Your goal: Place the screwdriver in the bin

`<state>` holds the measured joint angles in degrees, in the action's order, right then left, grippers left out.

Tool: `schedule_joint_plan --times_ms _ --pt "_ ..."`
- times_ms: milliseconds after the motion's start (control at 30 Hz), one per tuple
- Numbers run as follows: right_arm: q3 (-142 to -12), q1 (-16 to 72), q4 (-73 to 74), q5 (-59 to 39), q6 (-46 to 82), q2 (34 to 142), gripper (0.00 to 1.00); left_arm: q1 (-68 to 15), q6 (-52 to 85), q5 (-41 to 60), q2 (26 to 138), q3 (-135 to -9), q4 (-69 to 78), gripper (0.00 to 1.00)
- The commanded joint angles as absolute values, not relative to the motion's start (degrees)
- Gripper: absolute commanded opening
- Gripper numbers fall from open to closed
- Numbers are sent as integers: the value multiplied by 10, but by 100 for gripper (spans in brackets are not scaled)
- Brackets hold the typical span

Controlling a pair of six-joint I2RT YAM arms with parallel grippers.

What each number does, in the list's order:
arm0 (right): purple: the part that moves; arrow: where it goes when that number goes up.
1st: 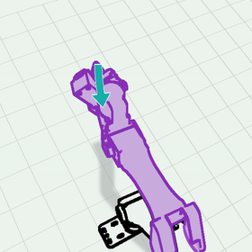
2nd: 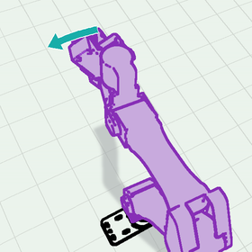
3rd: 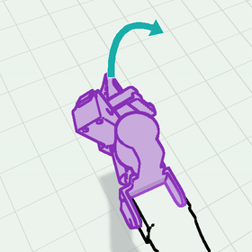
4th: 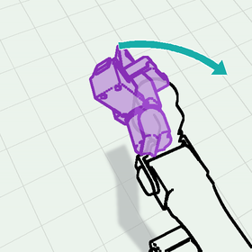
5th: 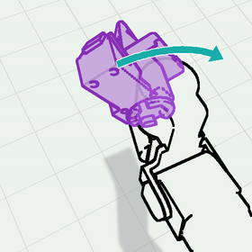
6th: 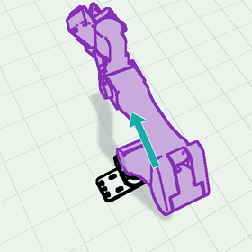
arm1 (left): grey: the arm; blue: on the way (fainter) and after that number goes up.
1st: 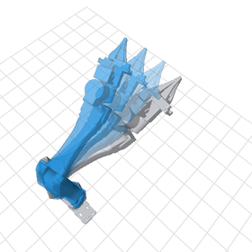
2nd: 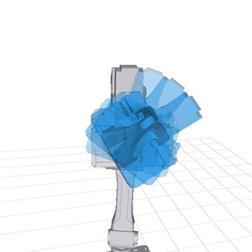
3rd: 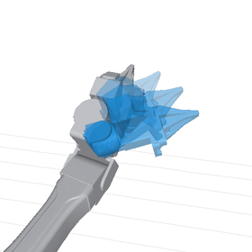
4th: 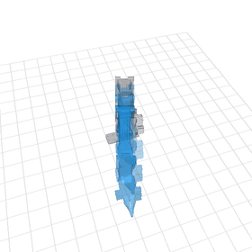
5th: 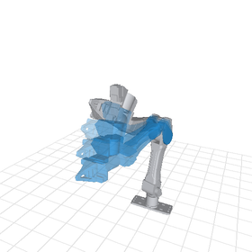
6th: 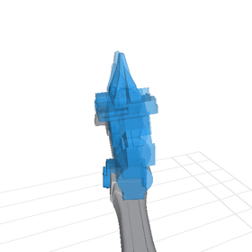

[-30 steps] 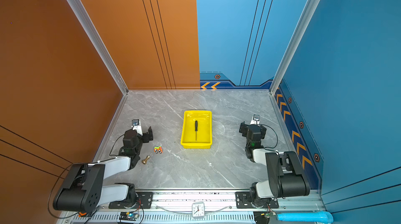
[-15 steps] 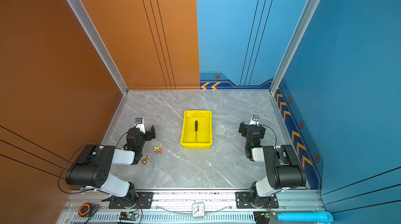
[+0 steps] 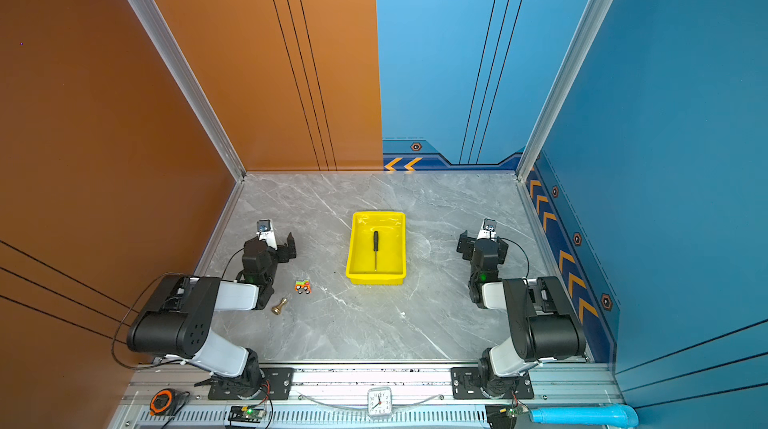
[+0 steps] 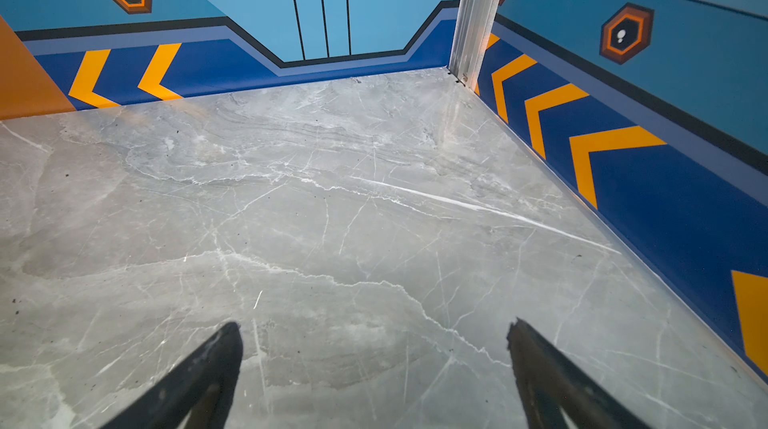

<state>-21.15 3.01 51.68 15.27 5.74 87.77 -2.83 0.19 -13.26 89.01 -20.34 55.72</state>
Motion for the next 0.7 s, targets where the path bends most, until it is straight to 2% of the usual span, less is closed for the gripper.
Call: schedule_joint_plan --times_ms 0,667 --pt "-210 33 527 169 50 885 100 -30 -4 -137 898 -212 544 98" --pt "-207 28 534 163 54 886 100 -26 -8 -111 896 -214 538 98"
